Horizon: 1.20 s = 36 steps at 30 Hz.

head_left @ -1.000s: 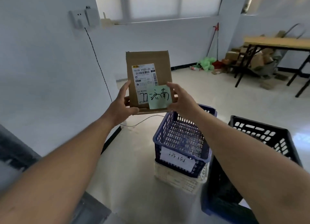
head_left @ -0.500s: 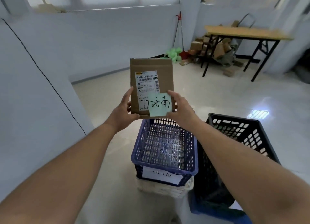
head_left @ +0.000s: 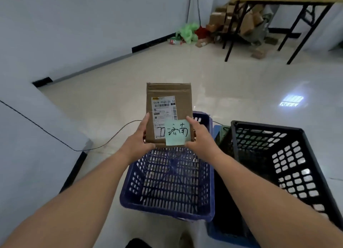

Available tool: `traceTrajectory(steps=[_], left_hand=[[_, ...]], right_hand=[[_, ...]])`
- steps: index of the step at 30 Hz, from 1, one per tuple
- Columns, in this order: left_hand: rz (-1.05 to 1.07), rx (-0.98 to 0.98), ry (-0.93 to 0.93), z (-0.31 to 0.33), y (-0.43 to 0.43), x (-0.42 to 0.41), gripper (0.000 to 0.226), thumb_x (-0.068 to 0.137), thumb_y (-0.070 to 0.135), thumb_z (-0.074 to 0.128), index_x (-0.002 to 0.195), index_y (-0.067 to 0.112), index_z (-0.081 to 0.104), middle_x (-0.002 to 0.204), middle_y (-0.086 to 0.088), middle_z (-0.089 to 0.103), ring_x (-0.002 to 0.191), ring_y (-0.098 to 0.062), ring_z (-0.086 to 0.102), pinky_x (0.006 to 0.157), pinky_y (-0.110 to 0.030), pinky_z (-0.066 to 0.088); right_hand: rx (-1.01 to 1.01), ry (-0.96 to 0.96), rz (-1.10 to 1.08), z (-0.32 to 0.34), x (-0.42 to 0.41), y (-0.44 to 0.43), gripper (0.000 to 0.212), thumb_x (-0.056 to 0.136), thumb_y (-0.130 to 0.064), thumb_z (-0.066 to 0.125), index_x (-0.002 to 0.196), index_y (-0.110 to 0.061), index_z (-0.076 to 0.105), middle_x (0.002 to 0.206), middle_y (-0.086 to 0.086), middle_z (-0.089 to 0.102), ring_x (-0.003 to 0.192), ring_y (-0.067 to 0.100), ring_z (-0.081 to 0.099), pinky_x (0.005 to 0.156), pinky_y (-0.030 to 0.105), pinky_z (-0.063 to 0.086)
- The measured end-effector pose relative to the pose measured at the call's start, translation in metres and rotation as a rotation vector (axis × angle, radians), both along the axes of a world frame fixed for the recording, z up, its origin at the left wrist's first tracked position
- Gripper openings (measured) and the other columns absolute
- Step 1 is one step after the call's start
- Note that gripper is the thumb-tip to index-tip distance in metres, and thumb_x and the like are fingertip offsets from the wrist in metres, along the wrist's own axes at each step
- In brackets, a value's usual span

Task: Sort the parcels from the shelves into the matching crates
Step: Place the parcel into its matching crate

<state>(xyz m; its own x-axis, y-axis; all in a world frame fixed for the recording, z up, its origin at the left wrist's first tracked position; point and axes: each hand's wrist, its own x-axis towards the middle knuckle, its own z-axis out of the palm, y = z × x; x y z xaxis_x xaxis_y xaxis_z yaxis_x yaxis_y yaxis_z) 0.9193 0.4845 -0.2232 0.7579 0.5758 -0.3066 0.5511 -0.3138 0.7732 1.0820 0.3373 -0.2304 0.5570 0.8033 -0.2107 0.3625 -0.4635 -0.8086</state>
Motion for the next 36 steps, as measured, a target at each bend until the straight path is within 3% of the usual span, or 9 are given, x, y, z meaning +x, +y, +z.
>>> traceTrajectory(steps=[4,11,17,20,22,26,31,36], left_hand=[[-0.05,-0.027,0.094,-0.052,0.014,0.016,0.106,0.085,0.012,0.067,0.138,0.062,-0.01,0.14,0.002,0.051,0.114,-0.018,0.058,0.102,-0.033,0.043],[-0.095,-0.115,0.217,-0.137,0.041,0.05,0.101,0.09,0.008,0.06,0.145,0.051,-0.013,0.124,0.012,0.049,0.101,-0.011,0.056,0.084,-0.023,0.04],[-0.082,-0.13,0.29,-0.209,0.046,0.057,0.096,0.093,0.006,0.053,0.146,0.043,-0.018,0.139,0.002,0.05,0.098,-0.013,0.055,0.076,-0.025,0.042],[-0.049,-0.139,0.28,-0.232,0.056,0.063,0.09,0.095,0.005,0.048,0.148,0.04,-0.017,0.143,0.001,0.047,0.101,-0.013,0.05,0.082,-0.028,0.043],[-0.019,-0.13,0.295,-0.247,0.067,0.066,0.089,0.095,0.003,0.046,0.148,0.039,-0.016,0.142,0.001,0.047,0.1,-0.015,0.052,0.077,-0.027,0.044],[0.018,-0.124,0.329,-0.275,0.083,0.066,0.093,0.092,-0.005,0.042,0.147,0.046,-0.013,0.149,0.006,0.038,0.107,-0.022,0.056,0.08,-0.034,0.051],[0.007,-0.046,0.389,-0.303,0.085,0.077,0.098,0.082,-0.013,0.039,0.15,0.043,-0.005,0.154,0.003,0.025,0.133,-0.02,0.038,0.106,-0.042,0.039],[0.034,0.051,0.422,-0.326,0.086,0.079,0.097,0.077,-0.014,0.039,0.149,0.04,0.003,0.154,-0.006,0.023,0.136,-0.027,0.036,0.105,-0.049,0.04]], right_hand=[[-0.094,0.069,-0.029,-0.051,0.007,0.005,0.087,0.086,0.0,0.064,0.152,-0.033,0.017,0.131,0.006,0.039,0.114,0.019,0.046,0.099,0.035,0.046],[-0.244,0.114,-0.087,-0.136,0.027,0.029,0.089,0.088,-0.001,0.061,0.153,-0.034,0.011,0.134,0.006,0.036,0.112,0.02,0.048,0.098,0.036,0.046],[-0.346,0.138,-0.095,-0.206,0.027,0.045,0.087,0.09,-0.001,0.057,0.153,-0.036,0.006,0.135,0.003,0.034,0.102,0.014,0.046,0.089,0.03,0.048],[-0.371,0.163,-0.103,-0.232,0.028,0.06,0.088,0.09,-0.001,0.057,0.153,-0.035,0.006,0.138,0.003,0.032,0.103,0.013,0.044,0.094,0.032,0.047],[-0.37,0.186,-0.11,-0.247,0.03,0.073,0.088,0.09,-0.001,0.058,0.153,-0.036,0.006,0.14,0.002,0.032,0.106,0.012,0.042,0.097,0.031,0.046],[-0.375,0.213,-0.1,-0.276,0.031,0.097,0.089,0.09,-0.001,0.058,0.152,-0.039,0.007,0.145,0.003,0.029,0.119,0.017,0.042,0.1,0.031,0.041],[-0.433,0.19,-0.071,-0.299,0.03,0.106,0.085,0.093,-0.005,0.056,0.152,-0.037,0.004,0.15,0.005,0.024,0.131,0.023,0.038,0.104,0.037,0.039],[-0.419,0.171,-0.062,-0.313,0.033,0.108,0.082,0.094,-0.009,0.057,0.153,-0.033,0.006,0.147,0.002,0.03,0.13,0.019,0.038,0.103,0.034,0.039]])
